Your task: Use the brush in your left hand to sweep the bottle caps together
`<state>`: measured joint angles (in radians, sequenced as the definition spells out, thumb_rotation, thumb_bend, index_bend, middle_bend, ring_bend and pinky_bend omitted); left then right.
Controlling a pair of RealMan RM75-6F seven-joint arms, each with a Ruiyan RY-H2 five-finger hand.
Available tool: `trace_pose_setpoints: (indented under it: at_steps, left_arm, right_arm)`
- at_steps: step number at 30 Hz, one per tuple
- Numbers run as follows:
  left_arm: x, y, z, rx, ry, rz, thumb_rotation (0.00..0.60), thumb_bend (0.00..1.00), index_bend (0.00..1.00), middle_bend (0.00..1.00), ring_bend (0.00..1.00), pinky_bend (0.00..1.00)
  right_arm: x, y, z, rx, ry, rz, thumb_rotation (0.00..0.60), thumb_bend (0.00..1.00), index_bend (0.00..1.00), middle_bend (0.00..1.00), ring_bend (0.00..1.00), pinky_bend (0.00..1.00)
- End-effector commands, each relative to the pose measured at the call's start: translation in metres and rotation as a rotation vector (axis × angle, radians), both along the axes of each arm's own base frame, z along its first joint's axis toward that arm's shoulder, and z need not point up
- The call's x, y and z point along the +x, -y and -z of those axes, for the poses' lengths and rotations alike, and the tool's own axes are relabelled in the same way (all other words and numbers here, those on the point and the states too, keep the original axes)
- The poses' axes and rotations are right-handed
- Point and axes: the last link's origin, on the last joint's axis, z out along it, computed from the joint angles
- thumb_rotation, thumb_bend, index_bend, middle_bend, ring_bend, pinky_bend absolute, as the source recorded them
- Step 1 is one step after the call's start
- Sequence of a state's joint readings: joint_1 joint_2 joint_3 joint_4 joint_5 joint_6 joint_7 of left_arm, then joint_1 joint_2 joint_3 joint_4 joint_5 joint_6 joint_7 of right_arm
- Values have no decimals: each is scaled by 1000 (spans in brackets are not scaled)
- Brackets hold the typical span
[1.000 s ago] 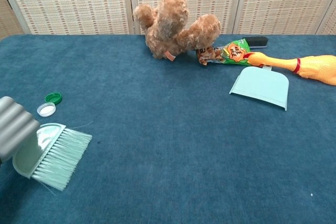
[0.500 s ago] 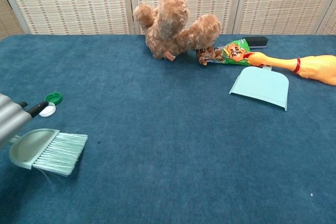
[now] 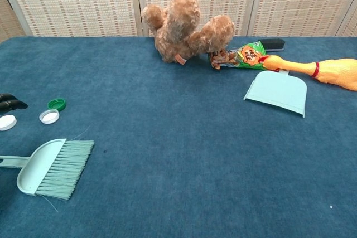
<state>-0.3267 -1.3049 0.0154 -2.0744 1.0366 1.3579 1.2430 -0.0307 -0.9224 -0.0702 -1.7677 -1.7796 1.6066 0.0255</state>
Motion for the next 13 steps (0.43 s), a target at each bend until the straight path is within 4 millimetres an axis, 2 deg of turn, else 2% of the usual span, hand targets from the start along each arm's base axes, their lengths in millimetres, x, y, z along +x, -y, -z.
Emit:
trace_pose_setpoints:
  at_steps: [1, 4, 7, 10, 13]
  left_arm:
    - [-15, 19, -55, -4, 398, 55, 600, 341, 0, 0, 0, 256]
    - [-52, 49, -76, 105, 557, 175, 600, 340, 0, 0, 0, 135]
    - [-84, 71, -76, 131, 729, 163, 600, 342, 0, 0, 0, 103]
    - [-99, 74, -82, 91, 749, 140, 600, 360, 0, 0, 0, 93]
    - [-104, 69, -92, 188, 712, 195, 600, 376, 0, 0, 0, 90]
  right_arm:
    - [0, 0, 0, -6, -3, 3, 600, 197, 0, 0, 0, 0]
    - [-2, 1, 3, -5, -18, 14, 600, 197, 0, 0, 0, 0]
    - [-2, 3, 8, -4, -36, 26, 600, 197, 0, 0, 0, 0]
    - [-2, 6, 12, -4, -52, 37, 600, 196, 0, 0, 0, 0]
    - [-2, 8, 16, 1, -65, 50, 600, 196, 0, 0, 0, 0]
